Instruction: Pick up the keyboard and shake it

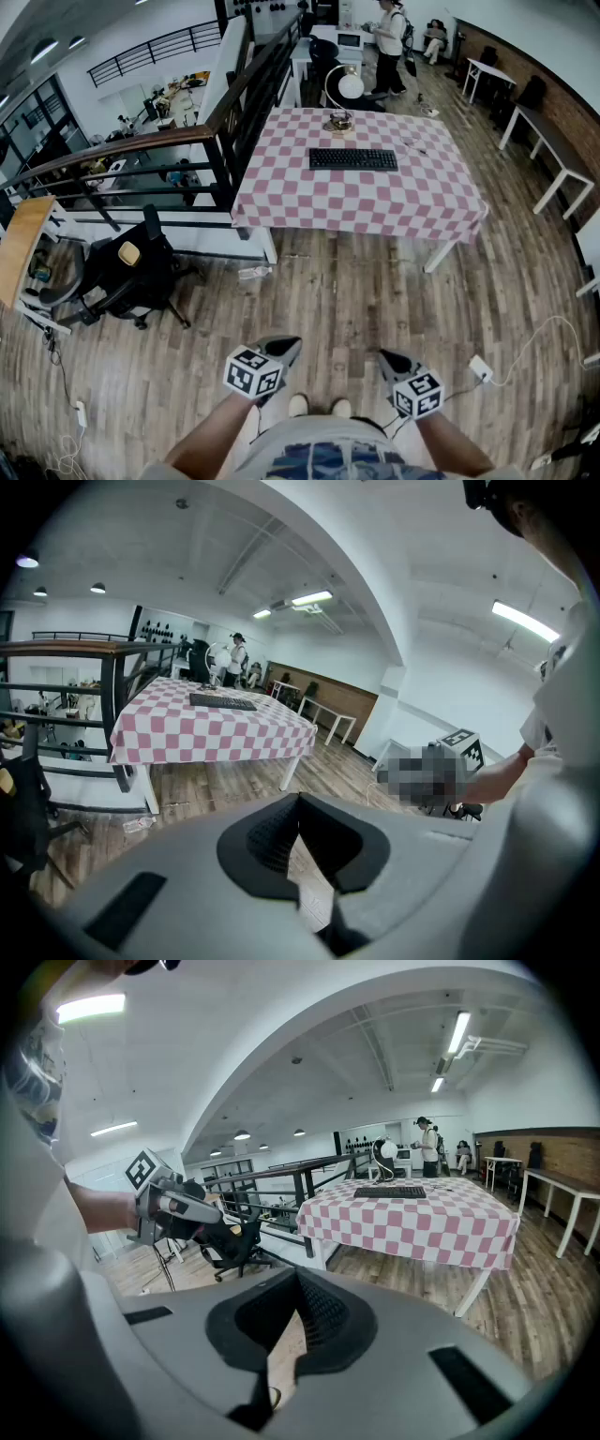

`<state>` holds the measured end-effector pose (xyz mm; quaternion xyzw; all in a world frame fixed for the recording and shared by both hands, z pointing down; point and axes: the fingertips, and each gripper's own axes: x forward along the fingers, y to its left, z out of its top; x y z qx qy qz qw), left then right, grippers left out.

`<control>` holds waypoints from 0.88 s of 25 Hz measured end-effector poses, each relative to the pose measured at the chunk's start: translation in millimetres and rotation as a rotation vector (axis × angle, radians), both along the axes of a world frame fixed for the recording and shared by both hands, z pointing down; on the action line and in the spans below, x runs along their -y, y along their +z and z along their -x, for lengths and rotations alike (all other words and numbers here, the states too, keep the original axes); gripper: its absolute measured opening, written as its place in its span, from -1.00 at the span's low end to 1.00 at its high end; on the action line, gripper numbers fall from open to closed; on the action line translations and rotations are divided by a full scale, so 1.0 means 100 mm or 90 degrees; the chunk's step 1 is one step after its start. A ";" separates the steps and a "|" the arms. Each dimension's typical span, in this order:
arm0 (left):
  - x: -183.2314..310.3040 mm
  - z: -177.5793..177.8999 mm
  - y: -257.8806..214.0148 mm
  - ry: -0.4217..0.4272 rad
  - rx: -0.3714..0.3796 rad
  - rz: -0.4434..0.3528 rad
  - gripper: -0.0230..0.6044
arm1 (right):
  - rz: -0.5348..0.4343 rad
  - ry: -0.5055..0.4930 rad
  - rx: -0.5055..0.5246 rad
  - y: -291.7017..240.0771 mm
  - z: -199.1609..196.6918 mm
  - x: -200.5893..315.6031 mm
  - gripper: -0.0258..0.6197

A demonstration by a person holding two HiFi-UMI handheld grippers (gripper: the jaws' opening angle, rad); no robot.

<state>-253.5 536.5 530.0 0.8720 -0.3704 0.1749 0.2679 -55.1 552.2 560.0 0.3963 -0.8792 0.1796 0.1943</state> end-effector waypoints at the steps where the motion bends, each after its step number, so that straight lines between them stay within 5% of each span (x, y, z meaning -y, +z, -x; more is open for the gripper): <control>1: 0.02 -0.10 0.00 -0.001 0.003 -0.003 -0.92 | 0.003 -0.002 -0.004 -0.01 -0.10 0.03 -0.93; 14: 0.43 -1.04 0.00 -0.033 0.007 0.004 -0.91 | 0.028 0.002 0.015 0.13 -1.13 0.48 -0.92; 22: 1.07 -1.36 0.09 -0.009 0.021 -0.003 -0.85 | 0.044 0.044 0.015 0.28 -1.46 1.00 -0.64</control>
